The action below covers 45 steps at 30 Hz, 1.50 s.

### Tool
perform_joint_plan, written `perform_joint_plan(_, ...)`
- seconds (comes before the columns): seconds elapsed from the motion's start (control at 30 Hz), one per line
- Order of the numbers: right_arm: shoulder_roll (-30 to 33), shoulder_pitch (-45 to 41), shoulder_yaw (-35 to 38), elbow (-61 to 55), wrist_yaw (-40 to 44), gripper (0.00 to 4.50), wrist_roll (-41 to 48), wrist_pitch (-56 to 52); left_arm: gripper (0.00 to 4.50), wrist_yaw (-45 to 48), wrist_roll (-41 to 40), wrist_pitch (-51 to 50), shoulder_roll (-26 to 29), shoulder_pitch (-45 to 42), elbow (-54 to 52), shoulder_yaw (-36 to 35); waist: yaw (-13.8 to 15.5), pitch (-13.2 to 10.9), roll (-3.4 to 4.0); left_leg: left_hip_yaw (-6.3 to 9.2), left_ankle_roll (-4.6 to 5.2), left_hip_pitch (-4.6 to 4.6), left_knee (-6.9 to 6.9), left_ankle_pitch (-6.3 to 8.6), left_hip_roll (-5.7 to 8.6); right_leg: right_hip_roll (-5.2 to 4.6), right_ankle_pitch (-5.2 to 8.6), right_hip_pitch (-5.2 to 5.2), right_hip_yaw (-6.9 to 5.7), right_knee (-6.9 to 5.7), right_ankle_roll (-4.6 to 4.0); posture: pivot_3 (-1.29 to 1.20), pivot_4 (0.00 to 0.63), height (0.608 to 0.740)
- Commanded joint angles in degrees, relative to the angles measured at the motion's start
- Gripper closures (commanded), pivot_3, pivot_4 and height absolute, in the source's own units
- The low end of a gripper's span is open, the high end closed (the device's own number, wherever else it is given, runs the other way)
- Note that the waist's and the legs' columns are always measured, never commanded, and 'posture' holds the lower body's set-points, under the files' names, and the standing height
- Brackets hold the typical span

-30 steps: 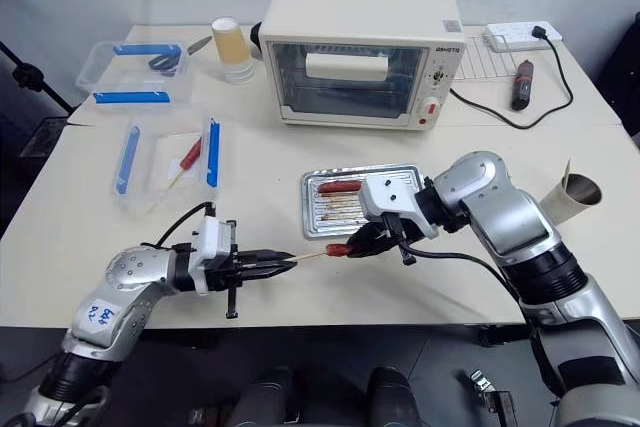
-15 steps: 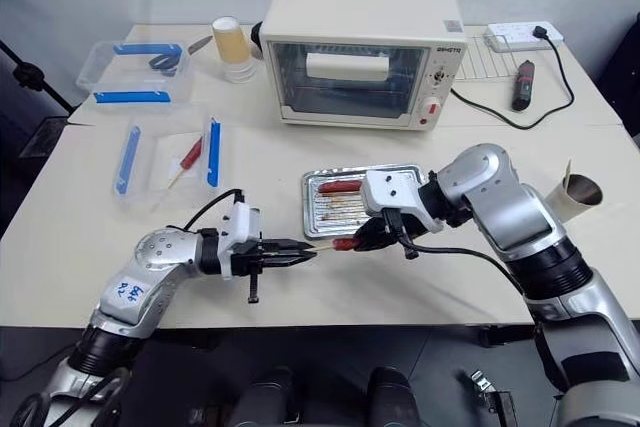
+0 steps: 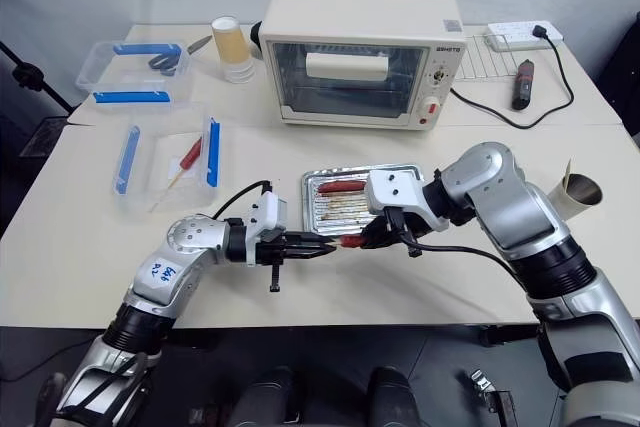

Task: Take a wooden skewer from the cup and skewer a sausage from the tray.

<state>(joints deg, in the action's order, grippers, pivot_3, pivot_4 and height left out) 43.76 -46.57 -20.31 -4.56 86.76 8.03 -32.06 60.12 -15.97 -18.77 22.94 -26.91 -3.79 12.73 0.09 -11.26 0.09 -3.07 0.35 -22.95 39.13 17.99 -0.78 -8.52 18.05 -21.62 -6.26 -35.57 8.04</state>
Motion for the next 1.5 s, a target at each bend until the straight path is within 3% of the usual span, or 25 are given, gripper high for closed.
perform_joint_plan(0.03,-2.5,-0.7,0.1,-5.2,0.5,4.0,4.9,-3.3,4.5,0.7,-1.7,1.1,-1.8,-0.4,-4.6,2.0,0.0,0.0,0.0,0.0,0.0,0.0,0.0,0.0,0.0,0.0,0.0,0.0,0.0,0.0,0.0,0.0,0.15,0.74)
perform_joint_plan(0.13,-1.3,0.5,1.8,-4.5,-0.4,3.34,4.9,-2.4,4.5,0.7,-2.3,0.8,0.5,2.3,-6.2,-0.5,0.0,0.0,0.0,0.02,0.0,0.0,0.0,0.0,-0.01,0.0,0.0,0.0,0.0,0.01,0.0,0.0,0.15,0.74)
perform_joint_plan(0.3,1.6,2.6,3.9,-3.3,-0.1,1.81,5.6,1.0,4.5,0.1,-3.7,1.0,4.1,7.2,-8.7,-4.8,0.0,0.0,0.0,0.06,0.0,-0.02,0.0,0.0,0.0,0.0,0.0,0.0,-0.01,0.01,0.0,0.0,0.15,0.74)
perform_joint_plan(0.5,5.6,8.5,12.1,-0.7,2.3,0.05,11.5,6.4,4.5,-2.8,-7.2,3.2,7.7,17.2,-13.1,-15.4,0.0,0.0,0.0,0.11,0.01,-0.02,-0.02,0.0,-0.01,-0.02,0.0,0.01,-0.01,0.04,0.0,0.0,0.15,0.74)
perform_joint_plan(0.6,4.8,12.8,18.8,-1.1,2.6,0.05,19.1,5.1,4.5,-5.7,-9.0,4.8,7.1,22.2,-15.9,-20.7,0.0,0.0,-0.02,0.15,0.0,0.0,-0.02,0.0,-0.02,-0.03,0.0,0.04,-0.03,0.05,0.0,0.0,0.15,0.74)
perform_joint_plan(0.77,-0.7,20.9,29.7,-3.8,-5.4,0.05,27.2,6.9,4.5,-18.4,-12.4,6.6,1.1,28.4,-20.6,-32.2,0.3,0.0,-0.05,0.54,0.01,0.03,-0.01,0.01,-0.04,-0.05,0.0,0.1,-0.02,0.04,0.0,0.0,0.15,0.74)
perform_joint_plan(0.97,-12.7,27.6,37.2,-11.0,-18.2,0.05,34.2,11.6,4.5,-37.5,-12.2,3.4,-5.6,22.6,-19.4,-37.9,1.5,0.0,-0.07,0.52,0.01,0.17,0.0,0.0,0.01,-0.05,-0.02,0.18,0.05,-0.05,0.02,0.0,0.15,0.74)
perform_joint_plan(1.13,-19.7,33.0,34.2,-18.0,-24.2,0.05,33.0,16.8,4.5,-51.5,-11.2,-0.1,-8.8,11.4,-11.9,-39.2,1.9,0.1,-0.22,0.57,0.01,0.17,-0.01,0.0,0.05,-0.04,-0.03,0.17,0.03,-0.07,0.03,0.0,0.15,0.74)
perform_joint_plan(1.37,-18.7,32.3,32.4,-16.6,-25.4,0.05,30.8,20.5,4.5,-58.7,-5.7,-2.2,-7.3,3.8,-4.2,-36.5,1.2,0.1,-0.26,0.38,0.0,0.25,-0.13,0.0,0.01,0.03,-0.03,0.11,0.13,-0.07,0.03,0.0,0.15,0.74)
perform_joint_plan(1.5,-18.0,30.9,32.0,-15.5,-25.5,0.0,30.9,21.3,3.4,-58.7,-4.5,-0.5,-6.6,2.4,-2.4,-35.8,1.2,0.1,-0.28,0.26,0.0,0.24,-0.12,0.0,0.0,0.03,-0.03,0.11,0.14,-0.04,0.03,0.0,0.15,0.74)
